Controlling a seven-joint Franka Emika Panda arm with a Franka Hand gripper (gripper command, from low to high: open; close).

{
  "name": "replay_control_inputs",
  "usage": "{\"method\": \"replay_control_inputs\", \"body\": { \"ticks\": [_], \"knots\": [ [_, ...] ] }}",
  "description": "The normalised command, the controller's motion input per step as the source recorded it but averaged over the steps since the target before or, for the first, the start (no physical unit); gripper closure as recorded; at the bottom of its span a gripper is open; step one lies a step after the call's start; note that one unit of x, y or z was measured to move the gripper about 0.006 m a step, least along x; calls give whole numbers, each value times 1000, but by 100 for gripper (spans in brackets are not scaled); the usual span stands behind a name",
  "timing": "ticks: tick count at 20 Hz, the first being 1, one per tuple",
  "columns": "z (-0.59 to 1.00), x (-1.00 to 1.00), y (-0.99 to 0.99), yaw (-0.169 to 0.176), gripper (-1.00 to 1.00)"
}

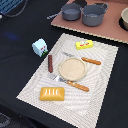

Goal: Interact with the objects in diverse but meaningful ways.

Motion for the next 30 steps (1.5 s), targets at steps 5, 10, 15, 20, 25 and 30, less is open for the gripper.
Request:
{"method": "replay_control_inputs", "body": {
  "ticks": [5,10,15,20,25,30],
  "knots": [
    [-299,210,-246,-46,-100],
    [-439,570,-448,-91,-100],
    [-260,488,-301,-21,-100],
    [-207,347,-285,-21,-100],
    [-219,361,-548,-26,-100],
    [-162,447,-735,-65,-100]
  ]
}}
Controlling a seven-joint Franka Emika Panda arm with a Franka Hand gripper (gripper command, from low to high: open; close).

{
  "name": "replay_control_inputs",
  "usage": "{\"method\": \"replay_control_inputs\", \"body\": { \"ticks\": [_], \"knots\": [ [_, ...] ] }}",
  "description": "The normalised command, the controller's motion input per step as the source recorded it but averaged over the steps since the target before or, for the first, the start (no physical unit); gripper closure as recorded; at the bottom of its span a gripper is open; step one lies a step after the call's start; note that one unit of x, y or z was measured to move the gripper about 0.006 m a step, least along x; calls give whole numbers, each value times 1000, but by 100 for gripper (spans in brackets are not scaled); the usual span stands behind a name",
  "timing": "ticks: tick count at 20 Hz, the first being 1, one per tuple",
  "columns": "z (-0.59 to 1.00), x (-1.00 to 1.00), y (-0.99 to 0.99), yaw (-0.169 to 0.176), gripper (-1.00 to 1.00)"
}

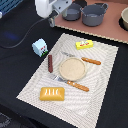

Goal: Interact with the objects in diverse but meaningful ways.

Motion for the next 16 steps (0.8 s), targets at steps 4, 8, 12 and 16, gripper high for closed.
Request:
{"method": "replay_control_inputs", "body": {
  "ticks": [4,8,12,16],
  "knots": [
    [-169,389,-706,-82,-100],
    [-279,75,-259,-95,-100],
    [-371,41,-259,-123,-100],
    [-396,81,-212,-126,-100]
  ]
}}
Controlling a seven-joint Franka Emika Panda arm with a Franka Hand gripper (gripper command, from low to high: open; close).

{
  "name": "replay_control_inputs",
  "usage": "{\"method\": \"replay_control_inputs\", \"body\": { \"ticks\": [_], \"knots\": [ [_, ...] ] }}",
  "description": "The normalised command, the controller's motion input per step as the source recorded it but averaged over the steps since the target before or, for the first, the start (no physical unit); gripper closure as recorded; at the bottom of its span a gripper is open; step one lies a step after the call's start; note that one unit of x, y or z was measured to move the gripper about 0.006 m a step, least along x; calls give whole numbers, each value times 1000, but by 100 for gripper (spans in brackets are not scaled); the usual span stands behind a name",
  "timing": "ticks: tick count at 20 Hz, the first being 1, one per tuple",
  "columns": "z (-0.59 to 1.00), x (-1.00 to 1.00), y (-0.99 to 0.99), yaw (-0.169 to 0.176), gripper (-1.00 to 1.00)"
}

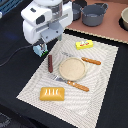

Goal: Interact with the objects in diverse but meaningful ways.

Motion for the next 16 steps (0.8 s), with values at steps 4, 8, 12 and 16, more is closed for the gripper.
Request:
{"method": "replay_control_inputs", "body": {
  "ticks": [4,8,12,16],
  "knots": [
    [-338,110,-247,-115,-100],
    [-253,246,-123,-59,-100],
    [-266,326,-29,-38,-100],
    [-331,342,-2,-31,-100]
  ]
}}
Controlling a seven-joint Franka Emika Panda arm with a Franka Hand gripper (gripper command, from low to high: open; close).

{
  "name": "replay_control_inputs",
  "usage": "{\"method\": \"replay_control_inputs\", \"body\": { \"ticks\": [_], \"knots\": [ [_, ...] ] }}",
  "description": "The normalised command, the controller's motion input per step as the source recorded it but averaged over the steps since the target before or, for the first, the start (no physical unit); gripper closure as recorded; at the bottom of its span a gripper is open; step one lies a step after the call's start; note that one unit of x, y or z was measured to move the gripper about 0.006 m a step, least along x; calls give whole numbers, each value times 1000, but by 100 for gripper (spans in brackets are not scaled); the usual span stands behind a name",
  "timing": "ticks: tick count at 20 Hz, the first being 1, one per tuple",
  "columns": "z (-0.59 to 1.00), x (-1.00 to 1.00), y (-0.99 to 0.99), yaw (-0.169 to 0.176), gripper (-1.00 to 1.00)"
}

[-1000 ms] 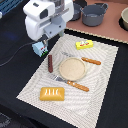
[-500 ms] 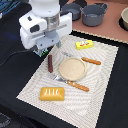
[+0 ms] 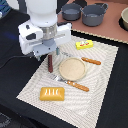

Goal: Interact with the objects in diverse but meaningful ways.

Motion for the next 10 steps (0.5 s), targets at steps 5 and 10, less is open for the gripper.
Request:
{"method": "replay_control_inputs", "body": {
  "ticks": [5,10],
  "knots": [
    [-355,342,0,-30,-100],
    [-371,293,0,-30,100]
  ]
}}
